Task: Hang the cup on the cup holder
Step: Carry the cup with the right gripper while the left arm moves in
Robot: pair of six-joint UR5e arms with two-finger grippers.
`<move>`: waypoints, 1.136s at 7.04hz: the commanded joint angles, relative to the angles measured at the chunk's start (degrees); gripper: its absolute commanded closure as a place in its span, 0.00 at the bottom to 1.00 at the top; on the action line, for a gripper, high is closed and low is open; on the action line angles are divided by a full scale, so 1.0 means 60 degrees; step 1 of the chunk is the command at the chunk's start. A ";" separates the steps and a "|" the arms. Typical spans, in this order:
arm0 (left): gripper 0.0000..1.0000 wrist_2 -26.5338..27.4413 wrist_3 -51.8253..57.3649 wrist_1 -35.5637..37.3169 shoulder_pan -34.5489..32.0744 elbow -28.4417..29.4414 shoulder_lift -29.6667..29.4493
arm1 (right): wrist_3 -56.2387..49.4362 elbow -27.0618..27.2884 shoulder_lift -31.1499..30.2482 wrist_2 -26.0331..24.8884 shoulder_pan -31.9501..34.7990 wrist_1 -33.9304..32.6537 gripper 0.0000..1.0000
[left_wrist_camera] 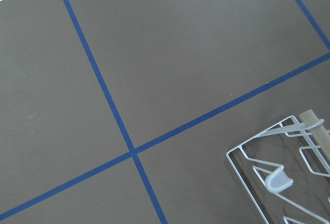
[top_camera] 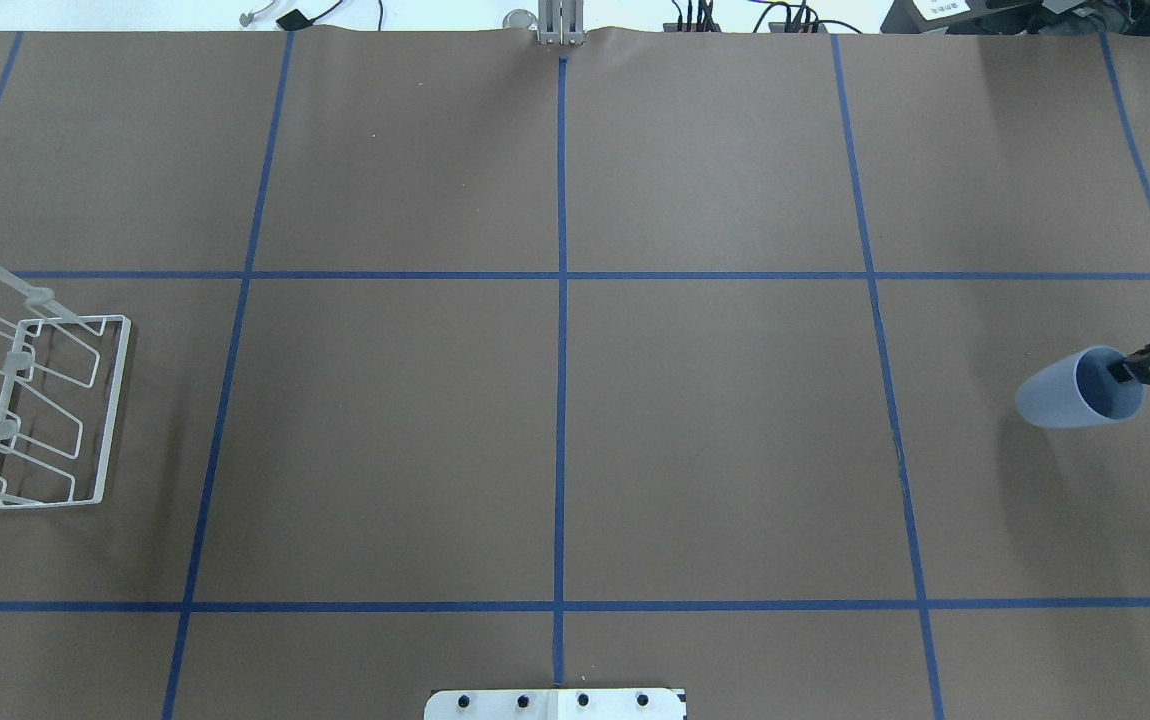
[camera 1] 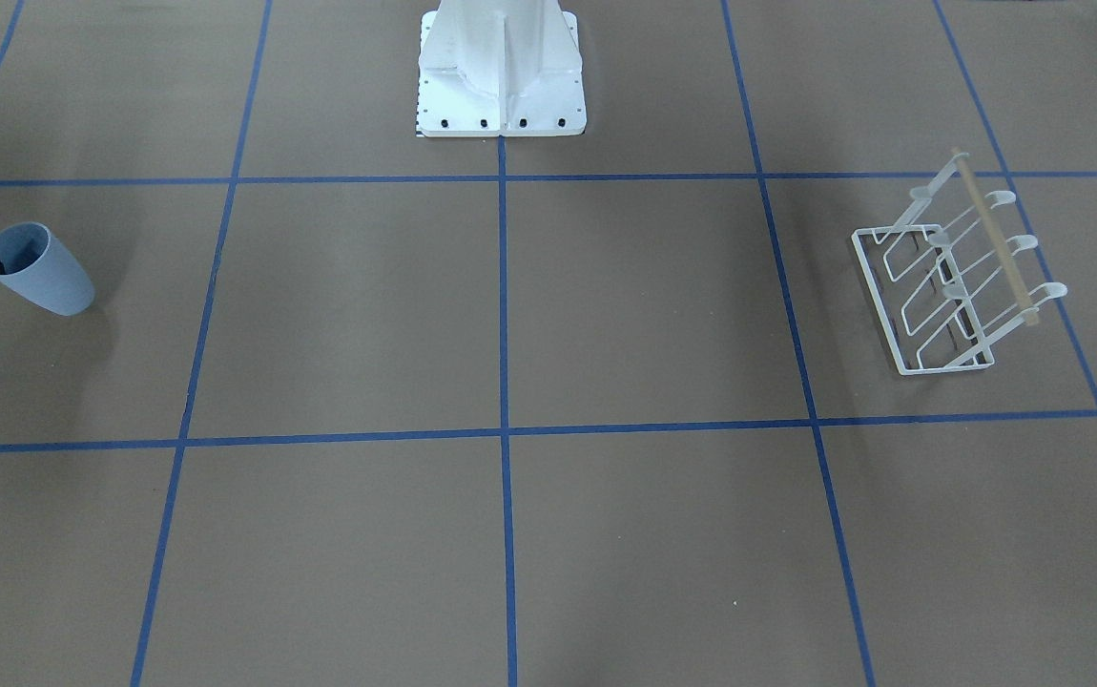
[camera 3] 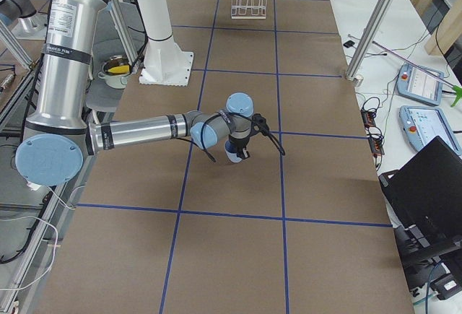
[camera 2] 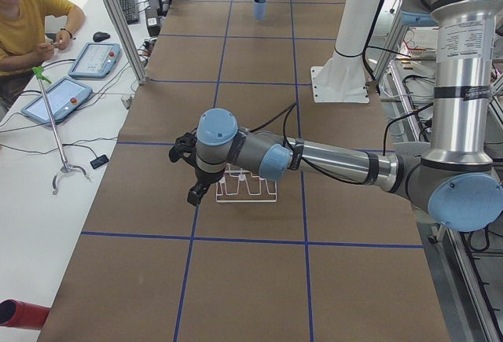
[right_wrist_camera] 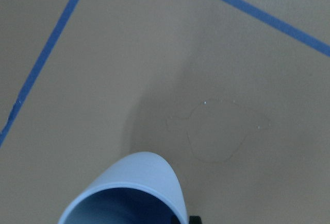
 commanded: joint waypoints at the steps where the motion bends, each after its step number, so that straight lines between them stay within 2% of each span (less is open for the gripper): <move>1: 0.01 0.0000 -0.0010 -0.0014 0.0014 -0.0230 -0.0343 | 0.0744 -0.0029 0.1162 0.0028 0.0480 0.0019 1.00; 2: 0.01 0.0000 -0.0054 -0.0014 0.0015 -0.0246 -0.0679 | 0.1852 -0.0029 0.1704 0.0057 0.0482 0.0020 1.00; 3: 0.01 -0.0014 -0.1127 -0.0087 0.0029 -0.0304 -0.1074 | 0.2516 0.0000 0.2217 0.0116 0.0482 0.0020 1.00; 4: 0.01 -0.0290 -0.2385 -0.0958 0.0044 -0.0334 -0.1150 | 0.3233 0.0000 0.2584 0.0189 0.0482 0.0455 1.00; 6: 0.01 -0.1634 -0.5387 -0.3213 0.0305 -0.0319 -0.1180 | 0.6156 -0.0044 0.2792 0.0407 0.0438 0.3155 1.00; 8: 0.02 -0.1918 -0.8590 -0.5233 0.1108 -0.0349 -0.1762 | 0.8358 -0.0073 0.3055 0.0585 0.0380 0.5341 1.00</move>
